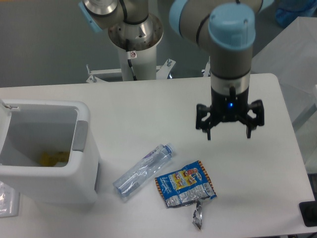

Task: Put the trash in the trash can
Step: 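Lower the gripper down onto the blue-and-white snack bag, then close the gripper on the snack bag's crimped end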

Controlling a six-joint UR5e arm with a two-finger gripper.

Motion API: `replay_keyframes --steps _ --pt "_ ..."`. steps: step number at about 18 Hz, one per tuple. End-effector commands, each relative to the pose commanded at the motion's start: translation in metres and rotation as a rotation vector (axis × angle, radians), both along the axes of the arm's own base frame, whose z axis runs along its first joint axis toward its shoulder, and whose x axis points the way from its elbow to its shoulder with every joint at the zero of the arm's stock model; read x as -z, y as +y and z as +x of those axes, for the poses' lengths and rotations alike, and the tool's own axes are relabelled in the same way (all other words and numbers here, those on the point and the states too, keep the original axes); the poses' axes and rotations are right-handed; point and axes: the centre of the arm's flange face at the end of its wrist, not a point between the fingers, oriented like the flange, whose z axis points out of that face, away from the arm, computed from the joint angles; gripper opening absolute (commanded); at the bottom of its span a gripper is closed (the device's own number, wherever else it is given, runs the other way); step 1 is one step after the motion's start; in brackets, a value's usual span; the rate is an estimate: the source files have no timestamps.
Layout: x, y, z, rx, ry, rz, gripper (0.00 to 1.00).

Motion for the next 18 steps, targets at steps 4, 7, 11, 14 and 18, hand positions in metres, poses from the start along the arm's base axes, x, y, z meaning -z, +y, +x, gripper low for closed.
replay_keyframes --steps 4,7,11,14,18 --pt "0.049 0.025 -0.011 -0.005 -0.05 -0.013 1.0" --pt "0.079 0.046 -0.018 0.007 -0.08 -0.027 1.0" --pt "0.123 0.068 -0.021 0.0 -0.127 -0.012 1.0" --pt "0.15 0.087 -0.017 0.011 -0.129 -0.008 1.0" --pt "0.167 0.093 -0.013 0.017 -0.145 -0.022 1.0"
